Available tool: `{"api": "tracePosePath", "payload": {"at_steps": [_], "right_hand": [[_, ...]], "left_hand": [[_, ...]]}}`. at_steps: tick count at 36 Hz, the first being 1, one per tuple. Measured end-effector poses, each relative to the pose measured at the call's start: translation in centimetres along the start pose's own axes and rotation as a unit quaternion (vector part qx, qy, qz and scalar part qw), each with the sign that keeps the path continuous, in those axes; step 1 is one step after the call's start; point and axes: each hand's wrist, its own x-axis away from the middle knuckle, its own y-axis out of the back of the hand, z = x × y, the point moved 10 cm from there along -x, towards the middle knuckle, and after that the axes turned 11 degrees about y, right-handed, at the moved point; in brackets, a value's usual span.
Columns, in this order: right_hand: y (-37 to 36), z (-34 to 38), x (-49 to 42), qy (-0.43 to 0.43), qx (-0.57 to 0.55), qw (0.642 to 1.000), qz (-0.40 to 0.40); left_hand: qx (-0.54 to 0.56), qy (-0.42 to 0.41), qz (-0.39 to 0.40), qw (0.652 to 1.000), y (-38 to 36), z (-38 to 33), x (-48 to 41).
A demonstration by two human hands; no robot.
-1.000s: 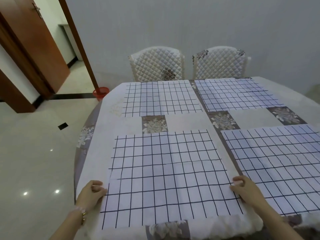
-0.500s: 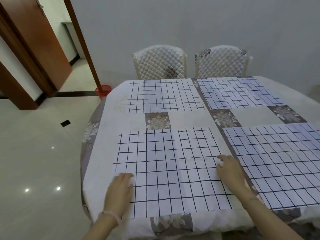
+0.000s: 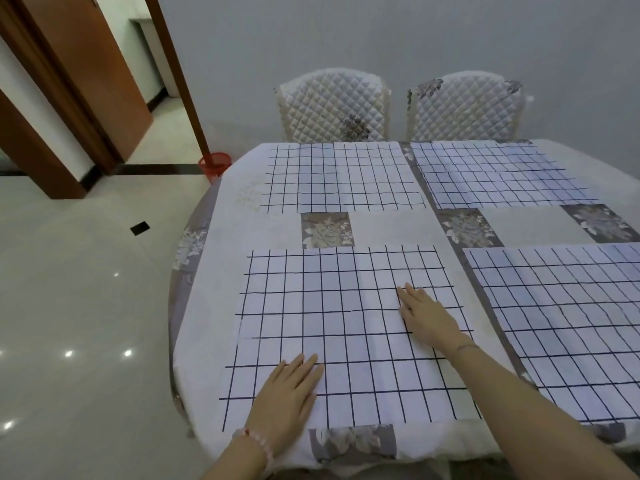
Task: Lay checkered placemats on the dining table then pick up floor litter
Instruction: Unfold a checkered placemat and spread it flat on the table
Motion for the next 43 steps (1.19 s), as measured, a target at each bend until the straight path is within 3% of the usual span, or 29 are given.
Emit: {"api": "tracePosePath", "payload": {"at_steps": [7, 11, 14, 20, 24, 29, 38, 43], "right_hand": [[-0.2, -0.4, -0.3, -0.025, -0.019, 0.999, 0.014], [-0.1, -0.2, -0.2, -0.023, -0.012, 1.000, 0.017], [0.4, 0.3, 0.4, -0.020, -0.016, 1.000, 0.001], [1.1, 3.0, 5.3, 0.021, -0.014, 0.993, -0.117], [-1.2, 2.9, 10.0, 0.006, -0.008, 0.993, -0.116], [-3.2, 1.1, 14.0, -0.015, 0.033, 0.995, -0.088], [-3.3, 0.6, 17.0, -0.028, 0.039, 0.996, -0.075], [-3.6, 0.4, 17.1, -0.033, 0.032, 0.995, -0.084]], "left_hand": [[-0.006, -0.005, 0.043, 0.999, -0.5, 0.0, 1.4], [0.009, -0.014, -0.022, 1.000, 0.5, -0.2, 1.5], [0.020, -0.068, -0.096, 0.993, 2.5, -1.0, 1.4], [0.116, -0.005, -0.132, 0.984, 5.4, 2.2, -2.4], [0.130, 0.061, -0.061, 0.988, 4.5, 5.6, -6.4], [0.046, 0.124, 0.064, 0.989, 0.7, 9.2, -8.6], [0.038, 0.156, 0.093, 0.983, 0.3, 10.6, -8.7], [0.053, 0.149, 0.069, 0.985, 1.7, 9.7, -8.2]]}}
